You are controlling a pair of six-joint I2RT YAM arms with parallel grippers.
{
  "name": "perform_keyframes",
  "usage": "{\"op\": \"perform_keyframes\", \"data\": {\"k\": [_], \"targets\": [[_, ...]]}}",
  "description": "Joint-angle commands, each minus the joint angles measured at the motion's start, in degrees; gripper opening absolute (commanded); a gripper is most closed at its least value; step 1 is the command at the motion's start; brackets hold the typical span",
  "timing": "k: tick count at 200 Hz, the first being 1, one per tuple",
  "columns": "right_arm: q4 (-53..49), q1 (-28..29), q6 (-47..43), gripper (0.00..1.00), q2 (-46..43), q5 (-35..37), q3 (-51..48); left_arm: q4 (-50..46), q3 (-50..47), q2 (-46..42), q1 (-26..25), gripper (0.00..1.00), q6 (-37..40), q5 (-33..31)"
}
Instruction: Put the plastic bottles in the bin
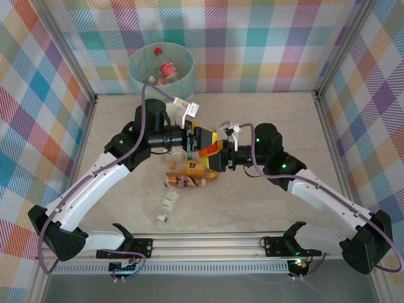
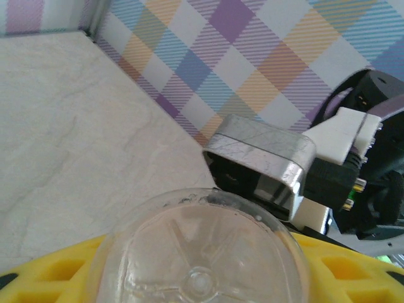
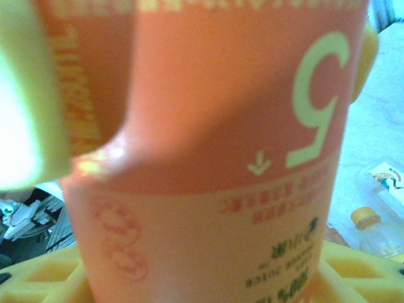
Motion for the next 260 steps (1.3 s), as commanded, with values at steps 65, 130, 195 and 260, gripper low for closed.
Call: {"op": "perform_keyframes", "data": {"k": [65,130,195,260], "targets": [[-0.90,-0.07,-1.97,1.00,3.25,9.16,10.56,-5.66,6.89,-5.25,1.10,0.28,3.35,-16.52],[-7.63,-0.07,-6.43,1.00,10.79,29.89,25.42,-12.49,27.46,3.15,6.31,0.11,10.32,-37.01],[-11.61,-0.17,-6.89,0.98,22.07,32.47,38.68,-14.01,53.86,26.49,22.23,0.10,10.23,-42.26],[-14.36,-0.18,-9.41,0.98,28.25,31.31,44.54,-13.12,74.68,50.90,30.33,0.11,9.81,-41.83]]}}
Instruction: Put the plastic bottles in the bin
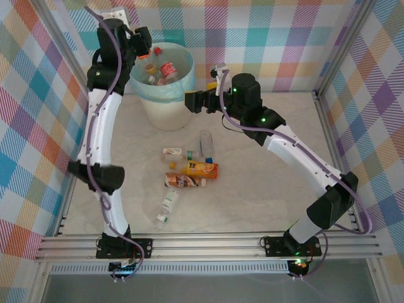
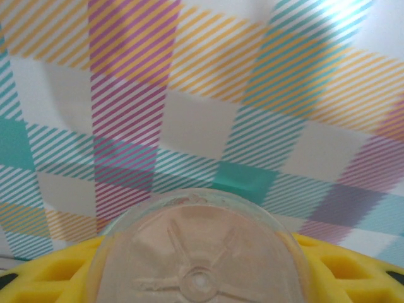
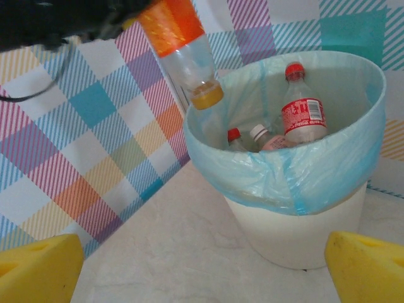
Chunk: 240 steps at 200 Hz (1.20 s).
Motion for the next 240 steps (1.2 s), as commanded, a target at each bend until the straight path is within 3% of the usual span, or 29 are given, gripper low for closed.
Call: {"op": "perform_keyframes", "data": {"k": [1,62,76,105,120,127,173,209,240], "targets": [[-1.33,0.05,-2.32,0.97,1.17,-0.23,2.92,1.51,3.68,3.89,1.46,0.11,0.51,-1.32],[-2.85,0.05,-3.54,0.97,4.37,-1.63,3.98,10.64,3.66,14.47,1.45,0.12,9.11,-3.56],[-2.98,0.02,-3.22,0.97,5.07,-1.99,4.16,10.63,3.62,16.21,1.48,0.17,9.13,-2.23],[-4.30,0.03,-2.52,0.97,6.40,-2.56,5.45,9.19,3.66,17.82,1.43,0.52,8.30,-0.07],[-4.68,0.06,-2.02,0.97,6.84,-2.85,5.98,8.33,3.67,17.36,1.44,0.83,7.99,0.39],[-4.80,0.02,-1.80,0.97,6.80,-3.00,6.19,8.03,3.64,17.00,1.53,0.89,7.79,0.30],[-4.87,0.06,-0.01,0.96,6.70,-4.18,6.27,6.99,3.64,13.14,1.65,0.91,7.71,-2.55],[-5.30,0.01,0.78,0.95,6.37,-4.10,5.84,5.71,3.64,11.48,1.74,0.74,4.70,-2.20],[-5.68,0.03,1.25,0.95,6.47,-4.32,5.83,4.45,3.64,11.73,1.98,0.72,1.55,-2.96]]}}
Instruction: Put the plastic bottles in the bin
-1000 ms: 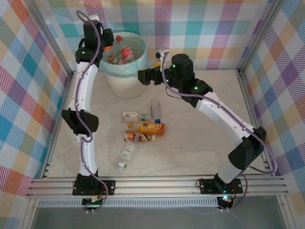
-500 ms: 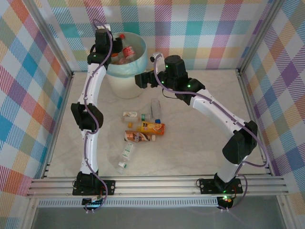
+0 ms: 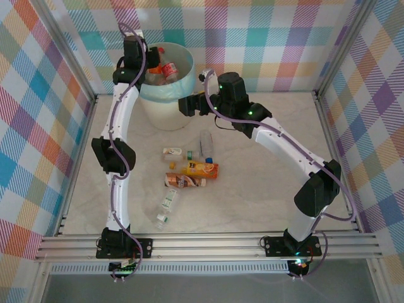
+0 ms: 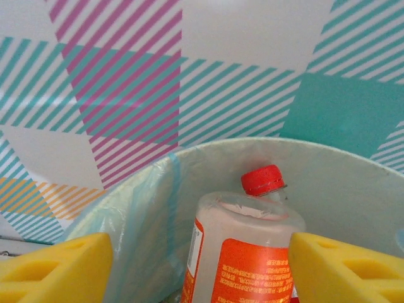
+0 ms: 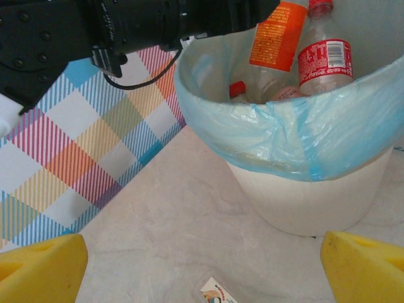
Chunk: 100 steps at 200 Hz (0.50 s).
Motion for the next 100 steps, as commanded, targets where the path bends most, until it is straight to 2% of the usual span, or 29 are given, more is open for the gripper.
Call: {"op": "perform_keyframes", "data": {"k": [1,25,100], "targets": [[-0.18,0.05,1.09,0.94,-0.54,-1.04,1.33,-1.32,2.11,-3.28,0.55,0.71,-3.39,-1.16],[-0.47,0.03,1.05,0.94,-0.50,-0.93,1.33,-2.61,2.13,-1.72,0.70,0.57,-4.31,0.40],[-3.77,0.05,2.79,0.92,-0.08,-1.31,2.36,-10.45,3.54,2.14,0.90,0.58,-4.40,0.60]]}}
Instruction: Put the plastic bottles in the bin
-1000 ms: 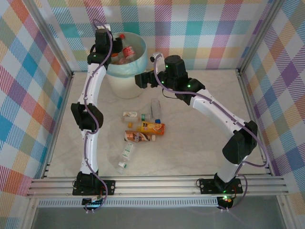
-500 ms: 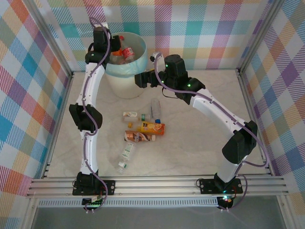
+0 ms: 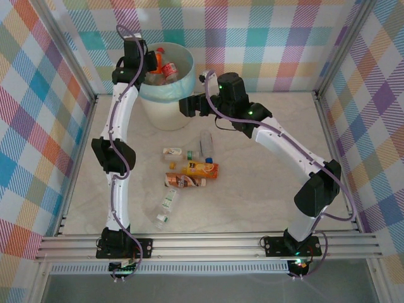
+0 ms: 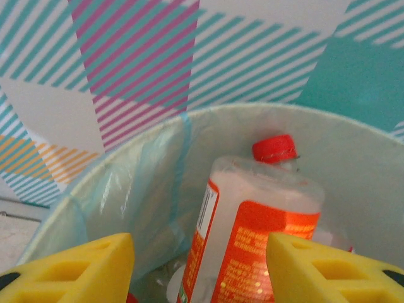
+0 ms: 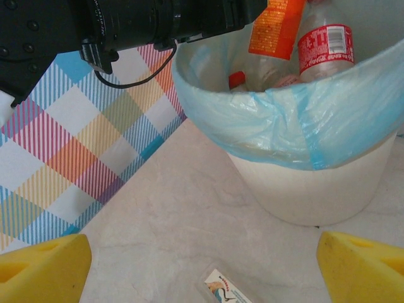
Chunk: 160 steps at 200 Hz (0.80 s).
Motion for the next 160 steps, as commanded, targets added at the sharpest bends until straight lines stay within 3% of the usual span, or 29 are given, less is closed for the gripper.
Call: {"op": "perform_keyframes", "data": {"k": [1,33,63,97,124,160], "targets": [[-1.72,0.06,1.50,0.92,-0.12,-0.99,2.03,-3.73,1.92,1.07,0.73,0.59,-0.49,0.21],[-5.09,0.06,2.15,0.91,0.51,0.33,4.01,-6.83,2.71,-1.44,1.41,0.59,-1.54,-5.91],[-17.24,-0.06,1.79,0.91,4.42,5.67,11.03,-9.79,2.70,-7.39,2.93,0.62,-3.55,-7.03],[-25.64,-0.82,1.78,0.93,8.14,8.84,14.11,-14.08,0.50,-16.26,2.76,0.69,-2.26,-1.16],[-25.83,-1.17,1.98,0.94,8.46,8.68,12.25,-11.40,-10.04,-25.08,2.64,0.78,-1.41,4.98],[-25.33,-1.34,2.33,0.91,8.40,9.32,9.23,-14.09,-16.89,-32.84,2.61,0.77,-2.76,10.50]]}}
